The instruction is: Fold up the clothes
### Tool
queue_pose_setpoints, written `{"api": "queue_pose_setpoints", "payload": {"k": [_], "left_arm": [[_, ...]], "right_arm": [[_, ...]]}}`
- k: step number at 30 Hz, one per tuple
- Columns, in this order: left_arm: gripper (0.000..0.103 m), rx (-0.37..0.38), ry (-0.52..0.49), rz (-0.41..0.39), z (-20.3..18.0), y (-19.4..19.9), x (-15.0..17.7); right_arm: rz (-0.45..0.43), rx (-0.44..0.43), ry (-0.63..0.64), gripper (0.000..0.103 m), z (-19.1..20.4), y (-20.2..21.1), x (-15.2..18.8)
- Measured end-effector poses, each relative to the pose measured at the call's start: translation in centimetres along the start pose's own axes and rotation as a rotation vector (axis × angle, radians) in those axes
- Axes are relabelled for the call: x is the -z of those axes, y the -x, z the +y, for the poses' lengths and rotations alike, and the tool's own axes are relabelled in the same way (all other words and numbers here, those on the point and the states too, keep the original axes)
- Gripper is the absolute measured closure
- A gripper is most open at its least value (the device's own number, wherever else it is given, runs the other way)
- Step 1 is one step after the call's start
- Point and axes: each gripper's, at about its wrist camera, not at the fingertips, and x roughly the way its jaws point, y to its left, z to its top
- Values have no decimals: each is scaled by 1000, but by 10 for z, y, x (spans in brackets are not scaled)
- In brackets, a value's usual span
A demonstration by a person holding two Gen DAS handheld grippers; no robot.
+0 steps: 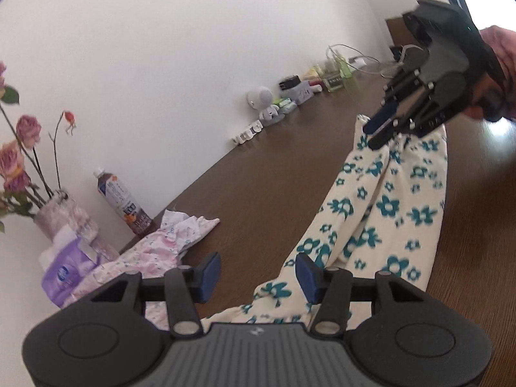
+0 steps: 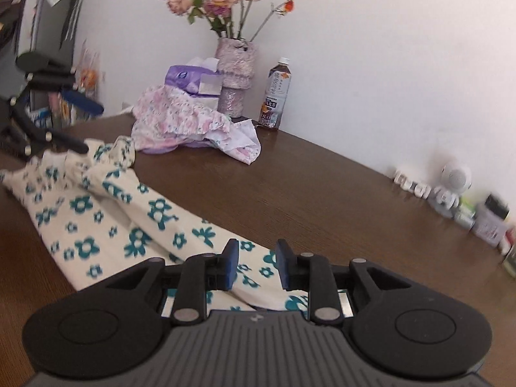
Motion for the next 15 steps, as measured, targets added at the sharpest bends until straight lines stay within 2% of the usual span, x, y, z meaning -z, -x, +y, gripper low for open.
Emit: {"api": "queue_pose_setpoints", "payload": {"k": [2,4,9,15], "left_arm": [[62,3,82,26,0,-19,-9],[65,27,150,70,-1,-36,-8],[66,75,262,139,-8,-59,8],[67,65,322,158,-16,-56,25]], "right_arm": [[19,-26,-82,79,-2,-13,-4],[39,-35,-131,79,-2,-24,-2],[83,-49,-171,79,2,-36,11],[100,-48,-178,79,7,-35,22]]}}
